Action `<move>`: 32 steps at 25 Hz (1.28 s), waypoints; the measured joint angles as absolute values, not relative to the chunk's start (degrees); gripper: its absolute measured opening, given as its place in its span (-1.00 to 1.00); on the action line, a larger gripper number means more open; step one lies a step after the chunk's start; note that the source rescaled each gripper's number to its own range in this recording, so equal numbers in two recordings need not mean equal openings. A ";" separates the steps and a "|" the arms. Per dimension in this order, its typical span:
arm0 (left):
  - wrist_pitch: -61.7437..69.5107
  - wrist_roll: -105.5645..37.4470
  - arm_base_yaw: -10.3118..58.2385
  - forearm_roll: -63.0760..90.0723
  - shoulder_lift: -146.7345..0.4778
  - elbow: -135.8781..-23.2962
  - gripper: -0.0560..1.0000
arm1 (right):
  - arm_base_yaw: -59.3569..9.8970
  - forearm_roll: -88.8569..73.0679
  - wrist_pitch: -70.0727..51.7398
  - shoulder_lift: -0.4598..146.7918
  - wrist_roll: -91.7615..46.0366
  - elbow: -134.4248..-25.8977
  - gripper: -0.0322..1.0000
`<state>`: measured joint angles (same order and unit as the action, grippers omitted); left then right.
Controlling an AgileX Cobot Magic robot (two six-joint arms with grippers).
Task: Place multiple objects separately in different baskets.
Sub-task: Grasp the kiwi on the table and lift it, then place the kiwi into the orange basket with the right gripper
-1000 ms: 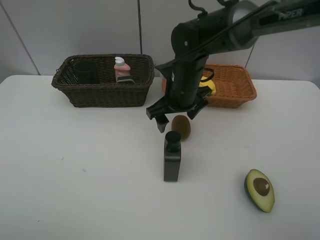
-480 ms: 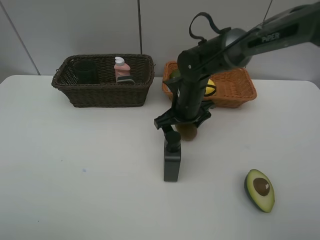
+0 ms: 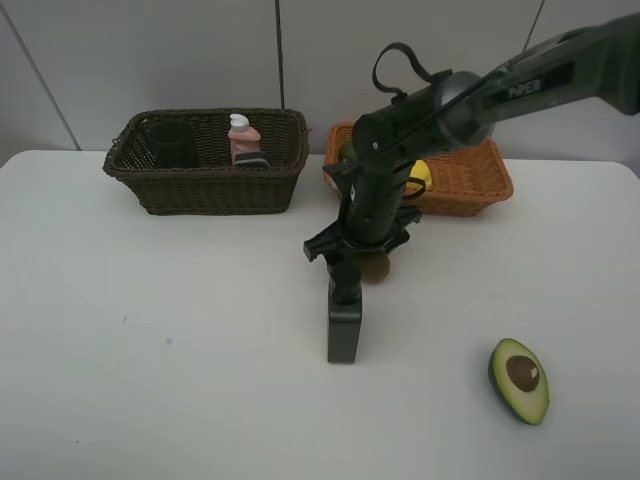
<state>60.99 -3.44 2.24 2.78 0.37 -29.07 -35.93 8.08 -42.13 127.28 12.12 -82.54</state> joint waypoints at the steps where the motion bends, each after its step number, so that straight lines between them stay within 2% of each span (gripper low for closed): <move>1: 60.99 -3.44 2.24 2.78 0.37 -29.07 0.98 | -35.93 8.12 -42.13 127.28 12.12 -82.65 0.07; 2: 60.99 -3.44 2.24 2.78 0.37 -29.07 0.98 | -35.93 8.14 -42.13 127.35 12.12 -82.72 -0.19; 3: 60.99 -3.44 2.24 2.78 0.37 -29.07 0.98 | -35.93 8.20 -42.20 127.39 12.12 -82.79 -0.35; 11: 60.99 -3.44 2.24 2.78 0.37 -29.07 0.98 | -35.93 8.67 -43.76 124.46 12.12 -82.78 -0.34; 17: 60.99 -3.44 2.24 2.78 0.37 -29.07 0.98 | -34.60 11.90 -43.80 112.48 12.12 -85.76 -0.34; 21: 60.99 -3.44 2.24 2.78 0.37 -29.07 0.98 | -30.16 12.79 -43.63 111.04 12.17 -88.33 -0.34; 29: 60.99 -3.44 2.24 2.78 0.37 -29.07 0.98 | -13.68 13.07 -35.62 116.87 12.31 -88.75 -0.34; 30: 60.99 -3.44 2.24 2.78 0.37 -29.07 0.98 | -12.64 13.07 -34.71 117.60 12.31 -88.75 -0.28; 31: 60.99 -3.44 2.24 2.78 0.37 -29.07 0.98 | -11.95 13.07 -33.73 118.25 12.31 -88.75 0.01; 32: 60.99 -3.44 2.24 2.78 0.37 -29.07 0.98 | -11.32 13.07 -33.03 118.62 12.31 -88.75 0.40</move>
